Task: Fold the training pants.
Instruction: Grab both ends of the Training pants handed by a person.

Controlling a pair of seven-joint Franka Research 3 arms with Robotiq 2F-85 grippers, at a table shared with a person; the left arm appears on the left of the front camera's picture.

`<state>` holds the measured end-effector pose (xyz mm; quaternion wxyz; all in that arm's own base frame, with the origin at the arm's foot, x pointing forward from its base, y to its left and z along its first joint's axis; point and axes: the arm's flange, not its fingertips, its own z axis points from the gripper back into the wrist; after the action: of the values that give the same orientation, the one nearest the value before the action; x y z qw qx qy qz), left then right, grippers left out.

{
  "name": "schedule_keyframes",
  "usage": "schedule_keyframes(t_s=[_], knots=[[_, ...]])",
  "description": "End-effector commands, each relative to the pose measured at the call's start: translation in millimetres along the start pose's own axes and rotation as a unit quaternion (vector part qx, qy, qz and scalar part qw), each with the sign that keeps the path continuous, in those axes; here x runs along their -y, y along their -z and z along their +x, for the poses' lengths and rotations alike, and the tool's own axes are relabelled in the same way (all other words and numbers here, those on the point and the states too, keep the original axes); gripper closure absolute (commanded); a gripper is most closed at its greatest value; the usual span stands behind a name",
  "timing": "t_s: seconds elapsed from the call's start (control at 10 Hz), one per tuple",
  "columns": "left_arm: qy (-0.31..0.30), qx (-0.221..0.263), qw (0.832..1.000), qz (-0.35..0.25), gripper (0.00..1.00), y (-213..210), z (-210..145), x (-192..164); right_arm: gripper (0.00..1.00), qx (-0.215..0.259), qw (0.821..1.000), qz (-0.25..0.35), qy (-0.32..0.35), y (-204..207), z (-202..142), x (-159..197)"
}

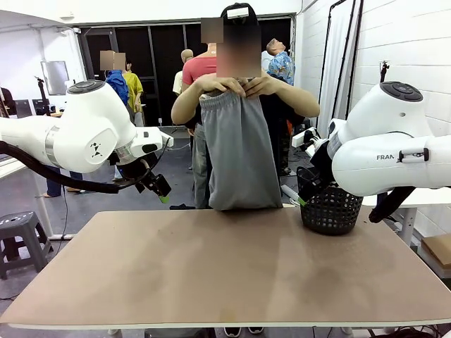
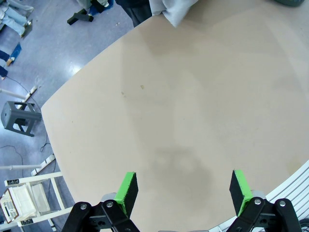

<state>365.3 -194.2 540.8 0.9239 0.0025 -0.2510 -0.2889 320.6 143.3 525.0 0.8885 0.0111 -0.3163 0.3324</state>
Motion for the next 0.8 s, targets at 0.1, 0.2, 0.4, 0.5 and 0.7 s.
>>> schedule_keyframes(t_s=[0.1, 0.2, 0.4, 0.5, 0.7], knots=[[0.003, 0.004, 1.0, 0.0, 0.0, -0.8, -0.6, -0.3, 0.0, 0.004, 1.0, -0.001, 0.0, 0.2, 1.3, -0.4], [0.003, 0.004, 1.0, 0.0, 0.0, -0.8, -0.6, -0.3, 0.0, 0.004, 1.0, -0.001, 0.0, 0.2, 1.3, -0.4], [0.003, 0.004, 1.0, 0.0, 0.0, -0.8, -0.6, -0.3, 0.0, 0.004, 1.0, -0.001, 0.0, 0.2, 1.3, -0.4], [0.003, 0.004, 1.0, 0.0, 0.0, -0.8, -0.6, -0.3, 0.0, 0.004, 1.0, -0.001, 0.0, 0.2, 1.3, -0.4], [0.003, 0.004, 1.0, 0.0, 0.0, -0.8, -0.6, -0.3, 0.0, 0.004, 1.0, -0.001, 0.0, 0.2, 1.3, -0.4]])
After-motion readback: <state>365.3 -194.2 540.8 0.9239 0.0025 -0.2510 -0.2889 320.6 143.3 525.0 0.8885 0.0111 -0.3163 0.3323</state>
